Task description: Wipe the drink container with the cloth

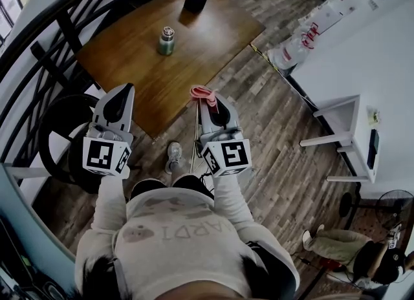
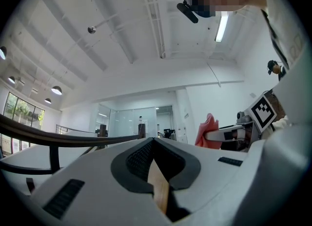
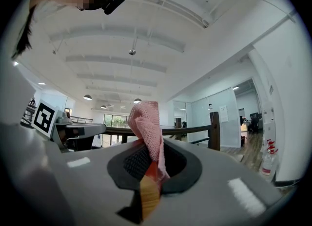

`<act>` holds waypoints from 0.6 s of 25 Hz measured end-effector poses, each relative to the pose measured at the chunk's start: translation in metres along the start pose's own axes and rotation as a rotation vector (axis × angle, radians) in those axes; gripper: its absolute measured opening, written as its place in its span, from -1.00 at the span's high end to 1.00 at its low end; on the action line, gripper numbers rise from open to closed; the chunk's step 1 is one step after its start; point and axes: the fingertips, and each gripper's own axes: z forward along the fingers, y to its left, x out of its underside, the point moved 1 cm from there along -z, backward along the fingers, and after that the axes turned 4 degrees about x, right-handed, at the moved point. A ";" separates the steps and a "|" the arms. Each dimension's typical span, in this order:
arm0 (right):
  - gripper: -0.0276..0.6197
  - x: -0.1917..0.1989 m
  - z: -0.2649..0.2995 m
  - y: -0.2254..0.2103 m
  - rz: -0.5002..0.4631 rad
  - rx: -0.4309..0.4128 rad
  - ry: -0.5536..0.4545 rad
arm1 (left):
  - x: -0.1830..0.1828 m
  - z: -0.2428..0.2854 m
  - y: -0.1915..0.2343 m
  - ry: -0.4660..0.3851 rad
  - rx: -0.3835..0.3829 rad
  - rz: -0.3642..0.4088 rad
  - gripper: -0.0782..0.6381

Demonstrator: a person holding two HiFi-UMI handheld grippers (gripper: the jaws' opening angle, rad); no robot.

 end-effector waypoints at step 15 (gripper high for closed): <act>0.80 0.008 0.125 -0.072 0.009 -0.105 0.013 | 0.019 0.117 0.049 0.024 -0.083 -0.001 0.77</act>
